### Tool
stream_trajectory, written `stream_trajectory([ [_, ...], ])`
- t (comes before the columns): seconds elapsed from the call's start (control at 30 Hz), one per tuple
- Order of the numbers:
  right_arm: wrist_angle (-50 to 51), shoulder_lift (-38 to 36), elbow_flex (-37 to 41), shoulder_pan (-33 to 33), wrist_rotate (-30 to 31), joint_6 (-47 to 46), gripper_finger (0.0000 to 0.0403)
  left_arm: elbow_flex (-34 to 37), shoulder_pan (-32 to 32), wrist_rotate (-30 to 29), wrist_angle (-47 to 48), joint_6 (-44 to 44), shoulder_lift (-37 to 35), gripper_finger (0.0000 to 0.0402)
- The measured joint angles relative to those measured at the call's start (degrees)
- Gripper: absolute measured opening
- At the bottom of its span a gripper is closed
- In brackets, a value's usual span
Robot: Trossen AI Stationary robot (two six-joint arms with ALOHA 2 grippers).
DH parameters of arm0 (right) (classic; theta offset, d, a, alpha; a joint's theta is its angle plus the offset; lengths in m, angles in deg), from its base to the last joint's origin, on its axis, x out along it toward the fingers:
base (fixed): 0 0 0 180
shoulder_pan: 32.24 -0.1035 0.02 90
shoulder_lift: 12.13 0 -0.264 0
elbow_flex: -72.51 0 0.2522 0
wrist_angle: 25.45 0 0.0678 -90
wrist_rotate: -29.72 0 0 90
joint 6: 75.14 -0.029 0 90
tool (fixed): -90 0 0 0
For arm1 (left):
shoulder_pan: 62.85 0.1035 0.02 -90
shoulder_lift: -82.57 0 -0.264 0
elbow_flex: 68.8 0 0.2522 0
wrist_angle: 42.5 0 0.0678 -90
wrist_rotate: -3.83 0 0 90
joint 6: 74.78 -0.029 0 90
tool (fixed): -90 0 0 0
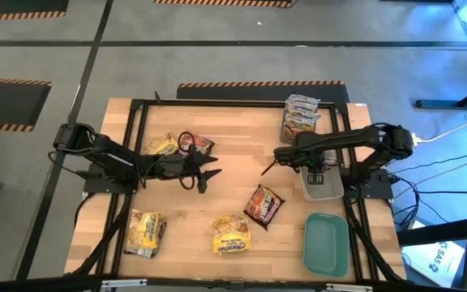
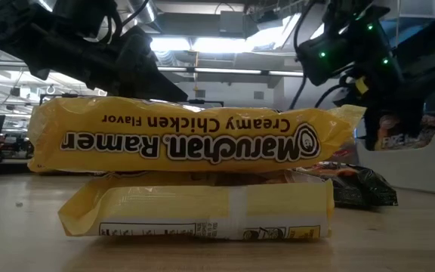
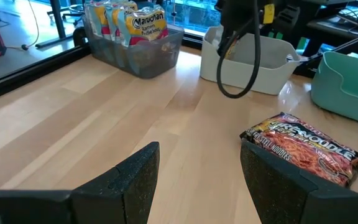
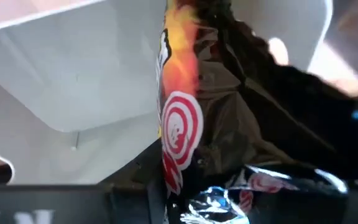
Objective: Sort Maruchan noodles
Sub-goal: Put the black noodle pack into the gray bin
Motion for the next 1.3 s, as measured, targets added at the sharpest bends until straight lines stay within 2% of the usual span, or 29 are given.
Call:
stream_trajectory([
  [0.23, -1.8, 0.0, 0.0, -0.1, 4.5, 1.5, 0.0196, 0.0, -0.8, 0.0, 0.0, -1.3, 0.0, 0.0220],
  [0.43, -1.2, 0.0, 0.0, -0.1, 12.4, 1.2, 0.0230, 0.0, -0.8, 0.0, 0.0, -1.3, 0.0, 0.0220],
  [0.67, 3.1, 0.0, -0.7, -0.2, 11.4, -0.1, 0.0232, 0.0, -0.8, 0.0, 0.0, -1.3, 0.0, 0.0220],
  [0.77, 6.3, -0.1, -3.4, -0.2, 11.4, -1.2, 0.0232, 0.0, -0.8, 0.0, 0.0, -1.3, 0.0, 0.0220],
  [0.93, 4.5, -1.9, -8.6, -0.8, 10.0, -3.7, 0.0231, 0.0, -0.8, 0.0, -0.3, -1.3, 0.0, 0.0220],
  [1.0, 1.2, -3.9, -9.2, -2.1, 9.6, -4.1, 0.0231, 0.0, -0.8, 0.0, -1.1, -1.1, 0.0, 0.0220],
  [1.1, -9.0, -8.7, -7.5, -5.5, 9.5, -3.2, 0.0231, 0.0, -0.8, 0.0, -1.4, 0.2, -0.1, 0.0220],
  [1.3, -40.3, -18.6, 4.3, -12.5, 8.2, 2.7, 0.0231, -0.1, -0.8, -0.5, -4.2, -0.2, -0.1, 0.0220],
])
